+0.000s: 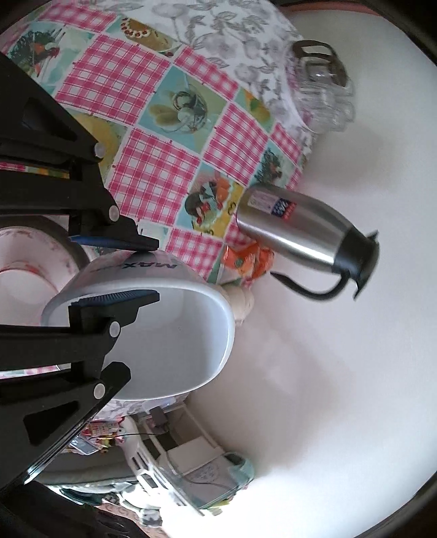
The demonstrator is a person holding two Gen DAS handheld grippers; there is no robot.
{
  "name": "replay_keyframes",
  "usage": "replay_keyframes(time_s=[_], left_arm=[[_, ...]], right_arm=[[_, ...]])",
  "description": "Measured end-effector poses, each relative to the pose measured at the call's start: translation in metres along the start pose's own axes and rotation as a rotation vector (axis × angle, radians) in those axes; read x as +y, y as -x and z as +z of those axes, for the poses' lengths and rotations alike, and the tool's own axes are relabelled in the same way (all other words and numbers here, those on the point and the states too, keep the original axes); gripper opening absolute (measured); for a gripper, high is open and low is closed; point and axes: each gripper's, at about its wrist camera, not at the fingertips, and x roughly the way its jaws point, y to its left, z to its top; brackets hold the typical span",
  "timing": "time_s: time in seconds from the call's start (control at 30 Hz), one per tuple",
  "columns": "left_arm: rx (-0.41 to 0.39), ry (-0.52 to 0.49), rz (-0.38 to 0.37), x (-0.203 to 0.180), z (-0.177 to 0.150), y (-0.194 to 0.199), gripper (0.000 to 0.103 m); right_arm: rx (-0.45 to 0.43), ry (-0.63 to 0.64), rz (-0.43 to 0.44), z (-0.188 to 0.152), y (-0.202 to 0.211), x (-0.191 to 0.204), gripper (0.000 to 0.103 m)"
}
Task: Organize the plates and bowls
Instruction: 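Carry the white square bowl with both tools and lower it into the red-rimmed bowl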
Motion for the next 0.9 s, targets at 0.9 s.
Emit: replay_keyframes(time_s=[0.9], left_arm=[[0.064,-0.262,0.093,-0.075,-0.076,0.017,0.024]], right_arm=[[-0.062,-0.151,0.010,-0.063,0.068,-0.071,0.015]])
